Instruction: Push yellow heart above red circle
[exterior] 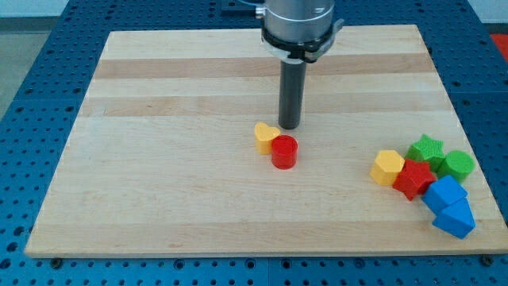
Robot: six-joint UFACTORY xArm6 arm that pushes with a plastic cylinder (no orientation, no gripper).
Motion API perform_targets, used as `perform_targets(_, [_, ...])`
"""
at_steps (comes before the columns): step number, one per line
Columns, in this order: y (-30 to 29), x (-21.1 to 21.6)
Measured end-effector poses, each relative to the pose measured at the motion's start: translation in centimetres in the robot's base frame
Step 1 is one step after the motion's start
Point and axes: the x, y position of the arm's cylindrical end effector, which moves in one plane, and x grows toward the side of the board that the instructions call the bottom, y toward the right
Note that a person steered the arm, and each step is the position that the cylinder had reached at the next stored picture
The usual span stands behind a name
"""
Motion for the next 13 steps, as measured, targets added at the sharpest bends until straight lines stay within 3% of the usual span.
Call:
perform_targets(7, [-4.1, 0.1])
perform_targets(11, [-4.7, 2.9])
perform_targets(13, [-8.1, 2.9])
